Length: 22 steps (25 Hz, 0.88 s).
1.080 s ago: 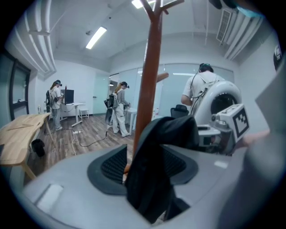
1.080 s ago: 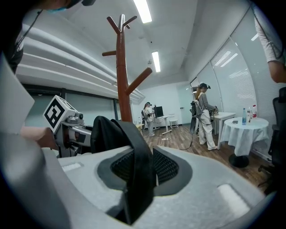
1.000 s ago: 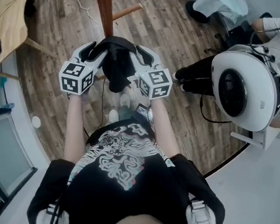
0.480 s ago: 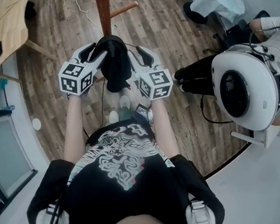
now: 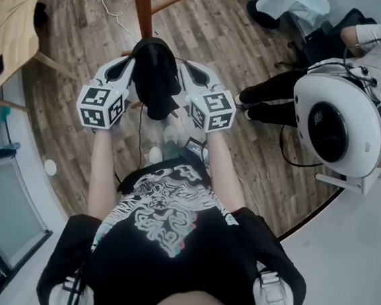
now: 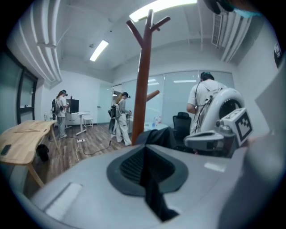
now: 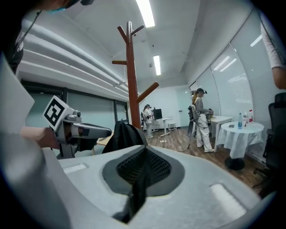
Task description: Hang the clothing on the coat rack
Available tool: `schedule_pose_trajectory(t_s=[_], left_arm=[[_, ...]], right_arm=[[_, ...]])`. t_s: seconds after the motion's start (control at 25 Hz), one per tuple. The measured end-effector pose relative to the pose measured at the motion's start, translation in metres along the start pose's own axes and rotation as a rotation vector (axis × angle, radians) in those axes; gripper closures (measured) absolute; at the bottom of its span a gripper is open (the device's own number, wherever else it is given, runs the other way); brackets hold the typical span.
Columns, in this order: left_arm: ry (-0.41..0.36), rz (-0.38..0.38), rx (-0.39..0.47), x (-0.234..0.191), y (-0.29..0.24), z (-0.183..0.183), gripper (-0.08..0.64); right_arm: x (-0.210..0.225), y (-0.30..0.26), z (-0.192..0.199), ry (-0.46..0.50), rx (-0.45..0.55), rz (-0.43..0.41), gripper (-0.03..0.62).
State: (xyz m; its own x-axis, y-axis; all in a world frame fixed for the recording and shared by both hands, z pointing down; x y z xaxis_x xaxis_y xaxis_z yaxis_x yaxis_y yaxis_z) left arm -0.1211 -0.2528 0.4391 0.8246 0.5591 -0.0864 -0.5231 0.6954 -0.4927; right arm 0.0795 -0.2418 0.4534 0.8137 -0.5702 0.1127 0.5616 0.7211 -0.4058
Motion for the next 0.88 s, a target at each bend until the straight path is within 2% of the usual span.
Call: schedule_pose_trajectory(t_s=[0.04, 0.2, 0.44, 0.88], left_arm=[[0.006, -0.004, 0.014, 0.0, 0.003, 0.0, 0.571], [0.018, 0.002, 0.013, 0.005, 0.014, 0.008, 0.571], [-0.012, -0.01, 0.01, 0.005, 0.037, 0.018, 0.571], [0.026, -0.011, 0.004, 0.02, 0.071, 0.041, 0.571]], right_arm=[[-0.001, 0.002, 0.001, 0.011, -0.007, 0.016, 0.592], [-0.006, 0.01, 0.006, 0.01, -0.021, 0.033, 0.594], [-0.015, 0.024, 0.004, -0.005, -0.022, 0.098, 0.594], [-0.039, 0.064, 0.012, -0.018, 0.013, 0.116, 0.594]])
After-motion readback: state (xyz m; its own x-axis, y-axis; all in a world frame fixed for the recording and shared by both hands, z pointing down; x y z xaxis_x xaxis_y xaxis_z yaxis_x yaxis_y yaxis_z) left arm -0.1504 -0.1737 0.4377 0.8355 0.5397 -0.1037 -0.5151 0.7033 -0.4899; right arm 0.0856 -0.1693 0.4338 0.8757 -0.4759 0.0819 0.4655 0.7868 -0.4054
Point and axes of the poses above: the fingertips, and each gripper's own axes: y backward along the fingers, x to its right, z out of its underside, the point moved 6 cm from there along y, backward along the fingers, and after that the axes turned 11 degrees about -x, right-handed, at the moved point
